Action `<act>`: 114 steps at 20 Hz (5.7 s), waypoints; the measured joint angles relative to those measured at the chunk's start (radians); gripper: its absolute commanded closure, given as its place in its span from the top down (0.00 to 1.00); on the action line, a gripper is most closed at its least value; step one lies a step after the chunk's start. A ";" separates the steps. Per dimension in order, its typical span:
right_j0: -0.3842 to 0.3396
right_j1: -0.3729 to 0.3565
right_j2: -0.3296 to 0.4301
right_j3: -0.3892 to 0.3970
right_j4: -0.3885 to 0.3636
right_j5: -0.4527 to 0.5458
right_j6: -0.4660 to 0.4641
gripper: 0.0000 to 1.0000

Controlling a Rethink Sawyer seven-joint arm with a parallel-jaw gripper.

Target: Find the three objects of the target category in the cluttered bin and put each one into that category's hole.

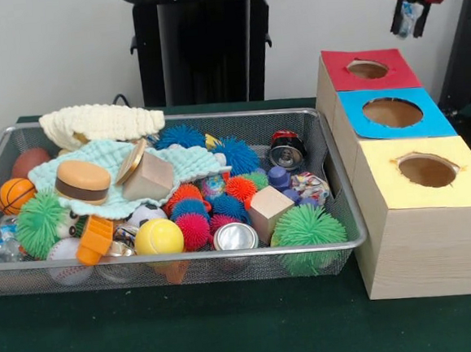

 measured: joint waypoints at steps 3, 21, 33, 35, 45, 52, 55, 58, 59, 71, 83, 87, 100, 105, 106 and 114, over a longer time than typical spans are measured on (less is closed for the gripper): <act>0.000 0.022 0.000 -0.053 0.000 0.001 0.000 0.00; -0.167 0.122 0.051 -0.248 -0.001 0.009 -0.012 0.00; -0.317 0.145 0.167 -0.240 -0.034 0.009 -0.024 0.00; -0.332 0.147 0.186 -0.234 -0.049 0.007 -0.024 0.00; -0.380 0.066 0.237 -0.181 -0.067 0.022 -0.024 0.00; -0.387 -0.064 0.250 -0.152 -0.025 0.137 -0.024 0.00; -0.379 -0.095 0.255 -0.152 -0.012 0.173 -0.024 0.00; -0.364 -0.116 0.260 -0.152 -0.008 0.197 -0.024 0.00; -0.356 -0.119 0.261 -0.152 -0.008 0.200 -0.024 0.00; -0.380 -0.095 0.299 -0.138 -0.008 0.199 -0.024 0.00; -0.555 -0.064 0.331 -0.084 -0.096 0.166 -0.024 0.00; -0.572 -0.058 0.334 -0.084 -0.124 0.166 -0.024 0.00; -0.365 0.066 0.323 -0.206 -0.203 0.166 -0.024 0.00; -0.337 0.077 0.323 -0.219 -0.203 0.166 -0.024 0.00; -0.333 0.079 0.323 -0.222 -0.203 0.166 -0.024 0.00; -0.332 0.087 0.315 -0.248 -0.205 0.166 -0.024 0.00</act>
